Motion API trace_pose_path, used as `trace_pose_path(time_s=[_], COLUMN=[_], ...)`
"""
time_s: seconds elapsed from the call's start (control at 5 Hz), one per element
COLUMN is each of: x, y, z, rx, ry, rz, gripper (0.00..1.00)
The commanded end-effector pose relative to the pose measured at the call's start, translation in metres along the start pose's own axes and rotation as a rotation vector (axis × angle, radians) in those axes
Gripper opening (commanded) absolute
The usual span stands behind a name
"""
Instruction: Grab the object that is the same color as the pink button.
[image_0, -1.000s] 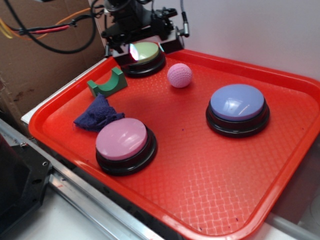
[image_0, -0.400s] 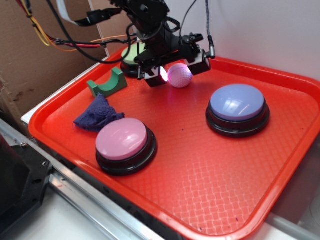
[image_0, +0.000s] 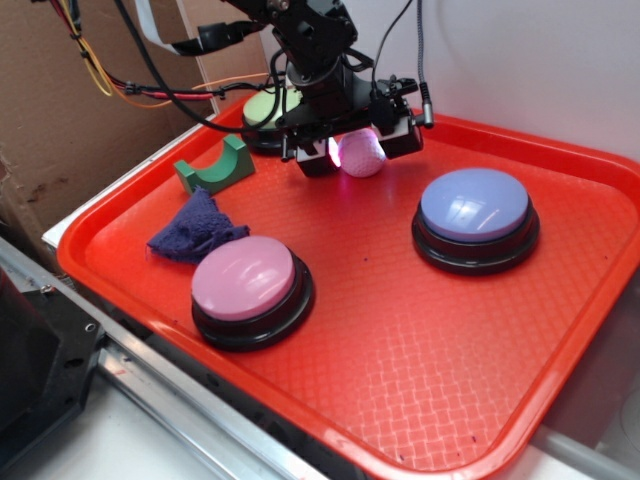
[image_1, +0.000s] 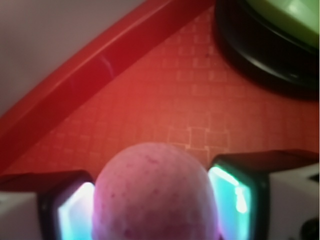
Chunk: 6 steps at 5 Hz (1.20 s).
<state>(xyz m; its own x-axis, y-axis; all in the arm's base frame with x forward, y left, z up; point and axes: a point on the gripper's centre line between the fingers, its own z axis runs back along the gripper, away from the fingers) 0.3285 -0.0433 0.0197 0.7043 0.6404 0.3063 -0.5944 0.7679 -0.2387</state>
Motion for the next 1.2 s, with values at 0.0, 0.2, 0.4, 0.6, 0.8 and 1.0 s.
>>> trace_pose_path(time_s=[0.0,0.2,0.4,0.6,0.8,1.0], x=[0.004,-0.008,-0.023,-0.042,-0.056,-0.057], y=[-0.018,-0.017,-0.009,-0.001,0.002,0.006], z=[0.084,0.127,0.166,0.196,0.207,0.201], rx=[0.04,0.029,0.015,0.017,0.009,0.04], ry=[0.057,0.121,0.178,0.145,0.109,0.12], rz=[-0.277,-0.417,-0.557,-0.594,-0.587,-0.51], gripper=[0.0,0.0,0.0,0.0,0.0,0.0])
